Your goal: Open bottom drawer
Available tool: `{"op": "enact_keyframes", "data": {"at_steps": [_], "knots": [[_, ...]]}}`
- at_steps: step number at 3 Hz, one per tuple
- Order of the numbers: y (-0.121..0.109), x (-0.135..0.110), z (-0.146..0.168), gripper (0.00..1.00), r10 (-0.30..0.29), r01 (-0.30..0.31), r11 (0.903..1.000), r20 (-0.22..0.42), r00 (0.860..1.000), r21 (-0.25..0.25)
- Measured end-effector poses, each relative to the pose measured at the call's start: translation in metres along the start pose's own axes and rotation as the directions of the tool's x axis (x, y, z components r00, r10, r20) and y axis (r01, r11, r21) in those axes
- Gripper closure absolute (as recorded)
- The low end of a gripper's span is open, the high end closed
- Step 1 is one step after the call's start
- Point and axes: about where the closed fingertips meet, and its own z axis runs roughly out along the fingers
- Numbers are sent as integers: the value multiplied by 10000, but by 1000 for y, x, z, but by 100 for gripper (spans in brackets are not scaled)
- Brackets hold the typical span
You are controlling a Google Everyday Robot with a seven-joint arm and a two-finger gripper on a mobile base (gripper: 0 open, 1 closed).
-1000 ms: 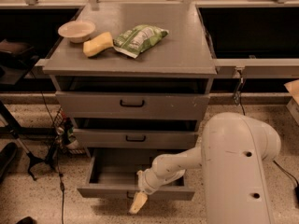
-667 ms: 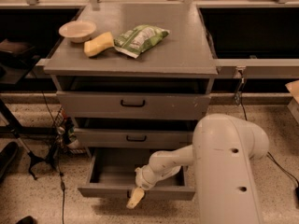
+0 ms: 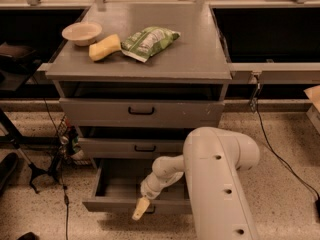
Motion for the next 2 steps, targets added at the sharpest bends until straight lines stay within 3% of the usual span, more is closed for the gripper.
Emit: {"op": "enact_keyframes", "data": {"at_steps": [2], "knots": [[10, 22, 28, 0, 140, -258, 9886, -802, 9967, -1485]]}}
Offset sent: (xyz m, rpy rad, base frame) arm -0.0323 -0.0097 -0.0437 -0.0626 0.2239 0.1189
